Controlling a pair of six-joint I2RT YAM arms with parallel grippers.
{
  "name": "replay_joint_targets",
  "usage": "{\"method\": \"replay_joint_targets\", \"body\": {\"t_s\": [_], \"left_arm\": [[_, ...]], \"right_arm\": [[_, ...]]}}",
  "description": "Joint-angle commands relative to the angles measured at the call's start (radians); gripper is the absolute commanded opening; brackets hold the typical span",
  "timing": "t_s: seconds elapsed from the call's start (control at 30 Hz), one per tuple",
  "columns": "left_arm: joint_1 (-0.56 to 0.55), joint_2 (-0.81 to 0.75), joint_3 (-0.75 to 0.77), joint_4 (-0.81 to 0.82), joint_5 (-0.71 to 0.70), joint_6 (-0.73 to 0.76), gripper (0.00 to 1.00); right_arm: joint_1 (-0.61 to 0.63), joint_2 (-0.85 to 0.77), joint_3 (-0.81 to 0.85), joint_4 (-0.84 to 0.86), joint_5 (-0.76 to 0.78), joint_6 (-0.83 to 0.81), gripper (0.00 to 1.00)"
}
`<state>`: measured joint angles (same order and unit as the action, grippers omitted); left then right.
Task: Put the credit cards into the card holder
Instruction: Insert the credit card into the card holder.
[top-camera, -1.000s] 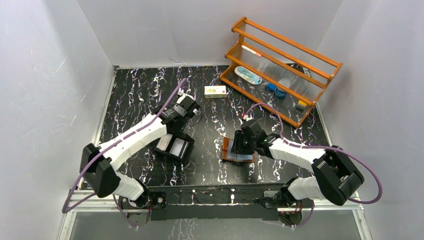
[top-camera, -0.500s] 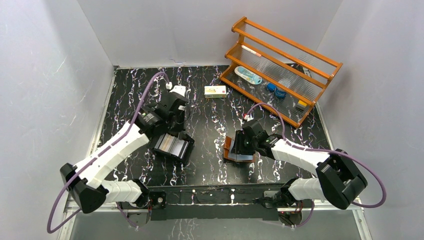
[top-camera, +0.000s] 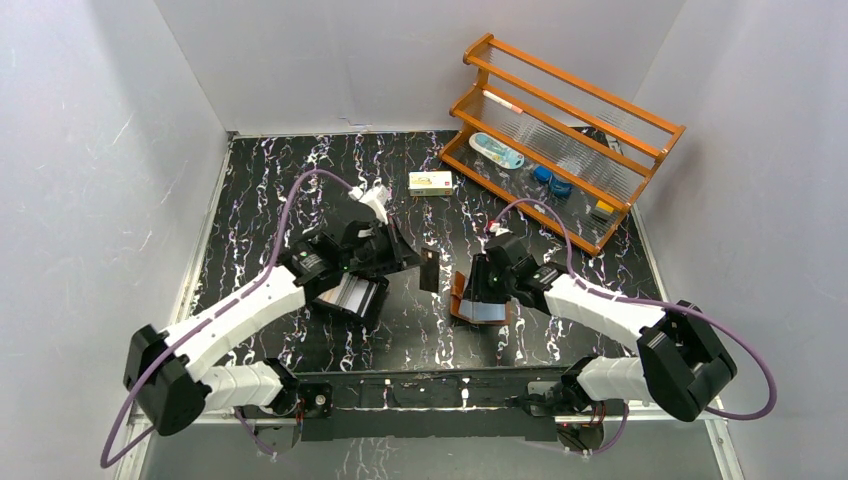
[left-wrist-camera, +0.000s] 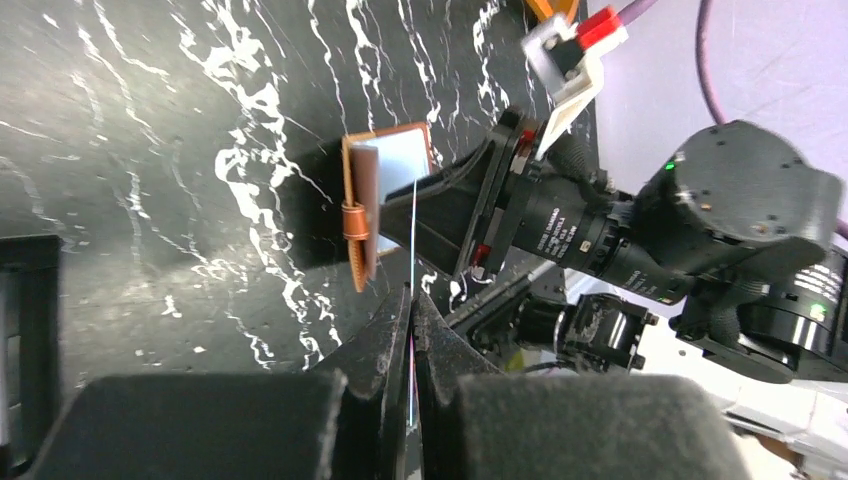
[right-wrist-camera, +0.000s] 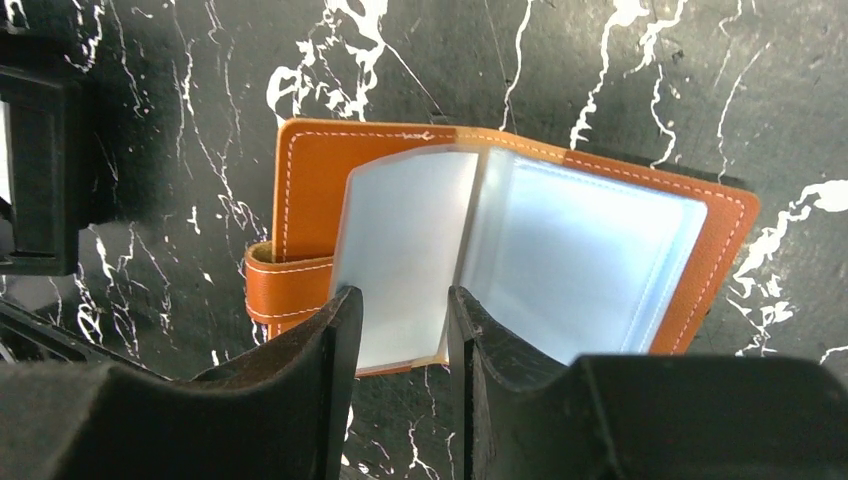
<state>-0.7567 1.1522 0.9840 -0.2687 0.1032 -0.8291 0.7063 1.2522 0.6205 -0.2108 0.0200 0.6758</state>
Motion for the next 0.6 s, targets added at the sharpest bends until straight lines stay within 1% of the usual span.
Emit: {"method": "replay_joint_targets", "body": {"t_s": [0.0,0.07,0.17,0.3,0.5,0.57], "left_arm": [[0.000,0.058,-0.052,0.204,0.178,-0.109,0.00],[-0.001,0.071,-0.072,0.229,0.195,-0.113,0.00],[-0.001,0.067,-0.120,0.263,0.184,-0.138,0.00],[-0.003,0.079,-0.202,0.390,0.210,-0.193,0.00],[-0.011,0.168,-0.272,0.554,0.243,-0.222,0.00],[-0.013,0.200,-0.282,0.577,0.239,-0.217,0.00]], "right_arm": [[-0.018,0.014,0.056,0.030,-0.008,-0.017,0.44],[-0.036,0.026,0.066,0.039,-0.019,-0.029,0.43],[-0.046,0.062,0.092,0.047,-0.028,-0.055,0.42],[-0.053,0.123,0.115,0.049,-0.048,-0.067,0.41],[-0.056,0.170,0.134,0.057,-0.059,-0.062,0.41],[-0.057,0.183,0.138,0.052,-0.063,-0.057,0.41]]}}
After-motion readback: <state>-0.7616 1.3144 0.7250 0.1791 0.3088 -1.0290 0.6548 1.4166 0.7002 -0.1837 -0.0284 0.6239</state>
